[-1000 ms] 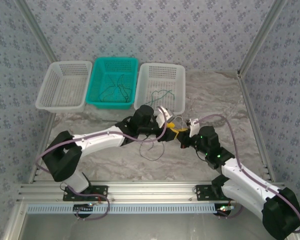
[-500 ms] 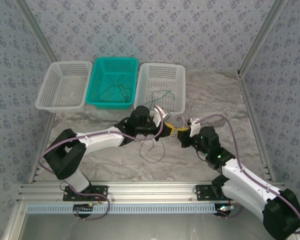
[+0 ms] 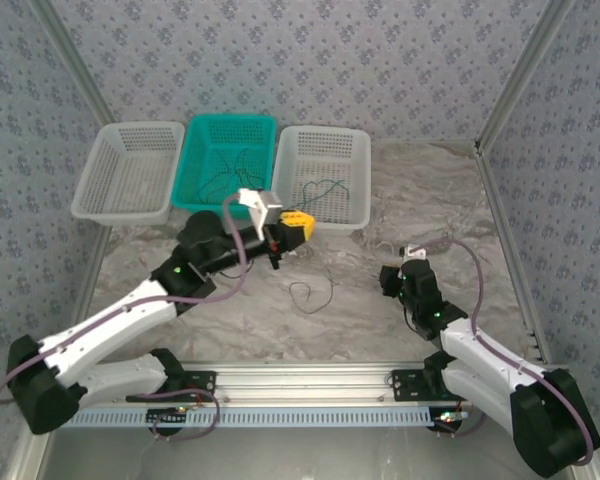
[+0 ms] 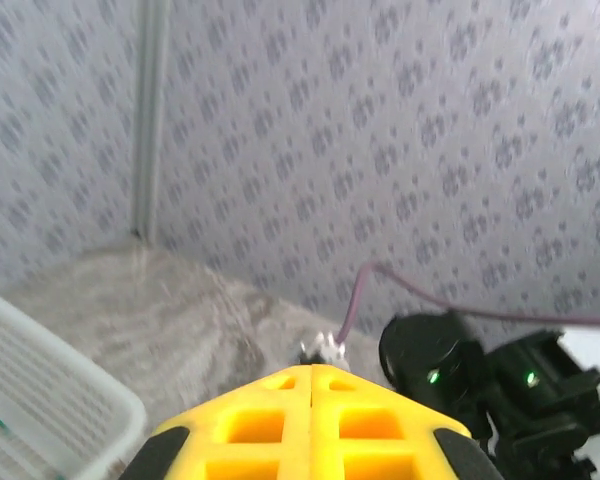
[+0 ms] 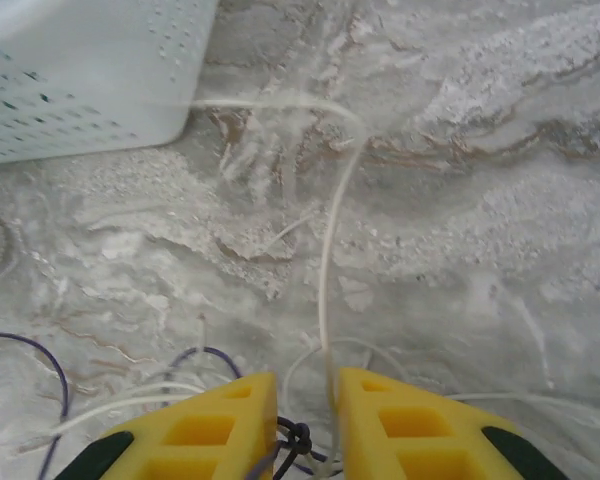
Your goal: Untangle the cables
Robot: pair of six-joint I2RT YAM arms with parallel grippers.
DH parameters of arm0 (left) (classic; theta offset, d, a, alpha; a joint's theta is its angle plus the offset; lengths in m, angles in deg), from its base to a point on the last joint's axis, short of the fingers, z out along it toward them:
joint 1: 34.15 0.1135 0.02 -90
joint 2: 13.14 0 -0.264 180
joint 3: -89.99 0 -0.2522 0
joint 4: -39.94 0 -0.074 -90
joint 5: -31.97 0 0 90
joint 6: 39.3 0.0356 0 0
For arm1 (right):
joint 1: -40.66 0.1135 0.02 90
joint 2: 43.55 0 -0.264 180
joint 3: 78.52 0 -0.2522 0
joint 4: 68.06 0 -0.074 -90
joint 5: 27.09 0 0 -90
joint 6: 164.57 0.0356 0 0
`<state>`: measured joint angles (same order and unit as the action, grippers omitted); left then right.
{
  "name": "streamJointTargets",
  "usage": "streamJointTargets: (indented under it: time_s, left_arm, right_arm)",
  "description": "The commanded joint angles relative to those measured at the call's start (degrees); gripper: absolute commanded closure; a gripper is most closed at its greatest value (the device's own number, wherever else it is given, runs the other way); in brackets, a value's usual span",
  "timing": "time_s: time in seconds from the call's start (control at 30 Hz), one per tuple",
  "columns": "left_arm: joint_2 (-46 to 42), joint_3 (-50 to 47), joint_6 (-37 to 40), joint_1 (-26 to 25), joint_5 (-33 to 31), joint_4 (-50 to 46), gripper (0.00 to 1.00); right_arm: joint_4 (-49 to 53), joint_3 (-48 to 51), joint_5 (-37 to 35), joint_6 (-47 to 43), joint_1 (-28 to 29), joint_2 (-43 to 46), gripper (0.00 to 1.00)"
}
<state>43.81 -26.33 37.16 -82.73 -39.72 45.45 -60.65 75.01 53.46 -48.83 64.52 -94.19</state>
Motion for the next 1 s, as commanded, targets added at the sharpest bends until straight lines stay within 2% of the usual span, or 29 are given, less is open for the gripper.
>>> streamJointTargets:
  time_s: [0.0,0.07,0.13,0.2,0.27,0.33,0.4,0.43,0.6,0.73,0.87,0.97]
  left_arm:
    - [-1.37,-2.47,0.92,0.26,-3.29,-2.32,1.00]
    - [-0.85,-3.09,0.79,0.24,-2.80,-3.04,1.00]
    - [1.25,-2.40,1.67,0.18,-1.65,-6.24,1.00]
    - [3.78,-1.43,3.01,-0.33,-1.35,-9.19,0.98]
    - [6.22,-1.48,4.42,-1.24,-1.65,-9.51,0.88]
    - [8.76,-1.54,4.49,-2.25,-0.92,-8.03,0.74]
    - [11.55,-1.18,4.75,-3.82,1.56,-5.45,0.63]
    - [13.48,-0.34,5.52,-5.15,2.35,-5.21,0.61]
    - [22.18,2.84,7.35,-10.02,3.31,-0.60,0.57]
    - [28.03,4.18,8.57,-12.75,3.10,3.69,0.50]
    - [32.43,4.55,10.40,-14.34,2.65,7.24,0.43]
    - [35.77,4.99,9.80,-14.75,2.15,9.79,0.41]
  right_arm:
    - [3.90,-3.15,0.65,1.91,-0.30,0.81,0.74]
    - [3.41,-4.27,3.99,1.11,-0.30,1.96,0.75]
    - [1.08,-4.65,7.83,-0.44,-0.30,3.28,0.86]
    - [-1.14,-4.92,11.36,-0.88,-0.22,4.10,0.92]
    - [-1.39,-6.22,14.28,-1.27,-0.04,4.31,0.93]
    - [-0.36,-8.39,16.82,-1.87,0.55,4.15,0.93]
    - [1.67,-10.59,16.67,-2.13,1.55,3.67,0.93]
    - [2.49,-11.65,16.38,-2.50,2.05,3.41,0.93]
    - [4.62,-14.65,14.45,-2.54,4.09,0.97,0.93]
    - [5.07,-15.88,14.35,-2.27,4.89,-0.99,0.93]
    - [5.29,-16.29,13.16,-1.77,5.08,-1.35,0.93]
    - [5.36,-16.43,12.80,-1.61,5.14,-1.36,0.94]
